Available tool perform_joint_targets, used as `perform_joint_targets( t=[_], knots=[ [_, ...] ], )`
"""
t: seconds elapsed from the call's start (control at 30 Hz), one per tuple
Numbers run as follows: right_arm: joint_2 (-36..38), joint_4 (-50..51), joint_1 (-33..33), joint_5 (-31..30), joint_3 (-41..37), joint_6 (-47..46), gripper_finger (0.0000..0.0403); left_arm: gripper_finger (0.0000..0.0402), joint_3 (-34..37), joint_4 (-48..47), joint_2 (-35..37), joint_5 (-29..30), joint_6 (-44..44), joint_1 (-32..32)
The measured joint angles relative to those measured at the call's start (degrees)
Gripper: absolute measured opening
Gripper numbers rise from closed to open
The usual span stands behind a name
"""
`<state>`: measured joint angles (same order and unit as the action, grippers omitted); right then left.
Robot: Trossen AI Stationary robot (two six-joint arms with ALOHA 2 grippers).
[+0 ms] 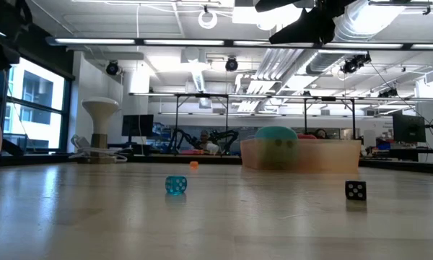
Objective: Pick & Place Dice
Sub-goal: Put the large pink die into the orange bin
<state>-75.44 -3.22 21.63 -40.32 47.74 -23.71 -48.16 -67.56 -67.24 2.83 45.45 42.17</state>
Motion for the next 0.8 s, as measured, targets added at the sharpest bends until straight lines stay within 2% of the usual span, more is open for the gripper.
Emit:
perform_joint_targets(
  t=[0.23,0.47,0.8],
  knots=[
    [0.0,0.0,0.0,0.0,0.0,0.0,0.0398,0.04,0.0,3.8,0.0,2.5,-3.8,-0.2],
    [0.0,0.0,0.0,0.0,0.0,0.0,0.0398,0.04,0.5,3.1,-0.1,2.0,-0.8,-2.0],
    [0.0,0.0,0.0,0.0,0.0,0.0,0.0398,0.04,3.1,4.4,-0.1,1.9,-1.0,-2.3]
  ],
)
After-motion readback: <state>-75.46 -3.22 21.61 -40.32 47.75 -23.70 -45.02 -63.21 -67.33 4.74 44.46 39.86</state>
